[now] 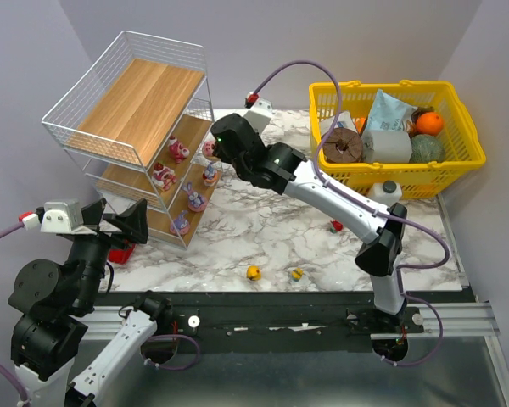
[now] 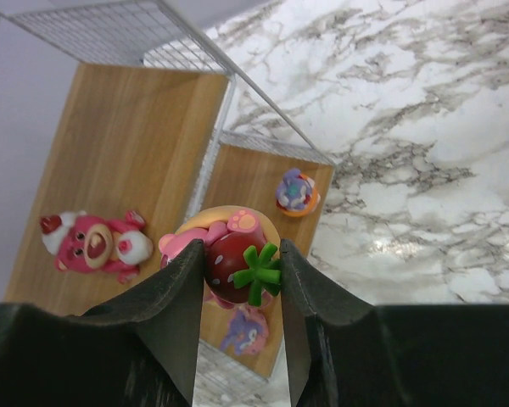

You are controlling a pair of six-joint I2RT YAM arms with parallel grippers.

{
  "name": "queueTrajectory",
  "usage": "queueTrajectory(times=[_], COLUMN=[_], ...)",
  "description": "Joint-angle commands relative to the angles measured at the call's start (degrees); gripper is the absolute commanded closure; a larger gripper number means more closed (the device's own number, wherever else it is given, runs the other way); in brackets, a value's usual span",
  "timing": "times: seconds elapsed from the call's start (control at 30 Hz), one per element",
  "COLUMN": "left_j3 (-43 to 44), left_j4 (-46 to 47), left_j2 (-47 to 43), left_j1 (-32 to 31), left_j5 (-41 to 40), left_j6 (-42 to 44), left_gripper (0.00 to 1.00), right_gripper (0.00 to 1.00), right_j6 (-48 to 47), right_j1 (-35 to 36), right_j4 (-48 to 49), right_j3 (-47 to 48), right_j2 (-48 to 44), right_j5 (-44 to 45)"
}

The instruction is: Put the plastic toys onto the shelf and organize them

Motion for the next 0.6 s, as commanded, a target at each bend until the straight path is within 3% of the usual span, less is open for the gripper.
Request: queueTrajectory(times=[0.0, 0.3, 0.57], left_j3=[-0.1, -0.5, -0.6], left_j4=[0.7, 0.8, 0.8], left_j2=[-0.1, -0.1, -0.4], left_j1=[-0.3, -0.3, -0.3], left_j5=[-0.9, -1.0, -1.0], left_j6=[0.0, -0.1, 0.0], left_gripper=[0.01, 0.01, 0.01], right_gripper=[0.99, 0.99, 0.99], right_j6=[-1.3, -6.3, -6.8], right_j1=[-0.3, -0.2, -0.3], right_j4=[7.7, 18.2, 19.6], right_j3=[5.7, 10.1, 11.9], right_j2=[4.3, 9.8, 12.0], right_j5=[6.1, 6.1, 6.3])
